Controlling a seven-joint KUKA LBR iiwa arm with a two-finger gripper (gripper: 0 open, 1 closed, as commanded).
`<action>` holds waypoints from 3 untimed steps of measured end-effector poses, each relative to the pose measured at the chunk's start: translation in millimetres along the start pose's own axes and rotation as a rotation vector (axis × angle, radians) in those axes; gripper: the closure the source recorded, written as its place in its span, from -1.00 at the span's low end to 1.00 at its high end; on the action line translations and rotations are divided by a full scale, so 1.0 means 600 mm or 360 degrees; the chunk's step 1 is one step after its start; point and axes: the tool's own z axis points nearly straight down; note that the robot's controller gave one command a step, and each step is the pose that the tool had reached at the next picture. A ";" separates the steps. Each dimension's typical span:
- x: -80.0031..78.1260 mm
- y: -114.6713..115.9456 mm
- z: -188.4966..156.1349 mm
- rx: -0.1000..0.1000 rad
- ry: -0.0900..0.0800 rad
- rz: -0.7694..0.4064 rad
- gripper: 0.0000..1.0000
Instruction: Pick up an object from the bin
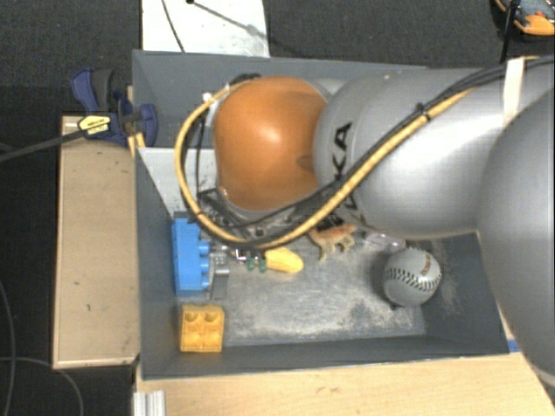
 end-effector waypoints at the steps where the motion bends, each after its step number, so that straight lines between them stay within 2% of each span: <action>1: -0.003 -0.003 -0.008 -0.0003 -0.0012 0.0010 -1.00; 2: -0.045 -0.039 0.073 -0.0006 -0.0022 -0.0101 -1.00; 3: -0.061 -0.055 0.106 0.0004 0.0003 -0.0140 -1.00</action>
Offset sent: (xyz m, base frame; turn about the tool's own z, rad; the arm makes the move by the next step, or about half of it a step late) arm 0.0405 -0.0400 -0.0808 -0.1028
